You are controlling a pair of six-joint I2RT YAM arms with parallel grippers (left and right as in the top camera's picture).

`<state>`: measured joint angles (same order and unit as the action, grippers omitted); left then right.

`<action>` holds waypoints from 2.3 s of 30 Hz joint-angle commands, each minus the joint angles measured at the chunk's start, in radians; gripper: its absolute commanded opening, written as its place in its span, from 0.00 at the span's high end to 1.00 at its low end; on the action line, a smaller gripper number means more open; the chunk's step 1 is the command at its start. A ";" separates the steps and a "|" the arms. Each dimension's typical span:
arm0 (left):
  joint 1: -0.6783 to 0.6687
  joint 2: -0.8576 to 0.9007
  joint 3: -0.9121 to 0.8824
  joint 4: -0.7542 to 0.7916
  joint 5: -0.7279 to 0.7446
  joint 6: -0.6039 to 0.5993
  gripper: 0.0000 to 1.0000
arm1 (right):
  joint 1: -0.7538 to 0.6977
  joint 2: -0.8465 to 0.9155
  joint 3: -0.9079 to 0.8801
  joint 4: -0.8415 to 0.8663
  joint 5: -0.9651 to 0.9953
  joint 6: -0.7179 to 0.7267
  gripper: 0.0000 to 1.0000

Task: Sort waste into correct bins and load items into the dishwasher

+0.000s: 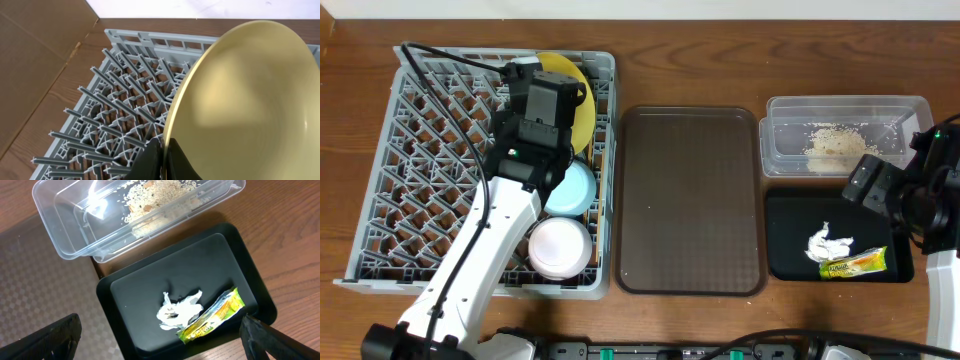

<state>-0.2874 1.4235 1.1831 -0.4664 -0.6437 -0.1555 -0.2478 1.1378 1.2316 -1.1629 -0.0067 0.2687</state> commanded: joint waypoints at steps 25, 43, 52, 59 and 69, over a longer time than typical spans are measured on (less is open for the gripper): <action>-0.072 0.069 -0.001 0.072 -0.223 0.160 0.93 | -0.006 -0.001 0.012 -0.001 0.002 0.000 0.01; -0.117 0.069 -0.001 0.066 0.030 0.185 0.54 | -0.006 -0.001 0.012 -0.001 0.002 0.000 0.01; -0.065 0.066 -0.001 -0.058 0.294 -0.048 0.25 | -0.006 -0.001 0.012 -0.001 0.002 0.000 0.01; 0.155 0.058 -0.001 -0.164 0.588 -0.191 0.21 | -0.006 -0.001 0.011 -0.001 0.002 0.000 0.01; 0.431 0.060 -0.002 -0.219 0.865 -0.153 0.21 | -0.006 -0.001 0.012 -0.001 0.002 0.000 0.01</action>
<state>0.1169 1.4887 1.1831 -0.6716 0.1162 -0.3286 -0.2478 1.1381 1.2316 -1.1629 -0.0071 0.2691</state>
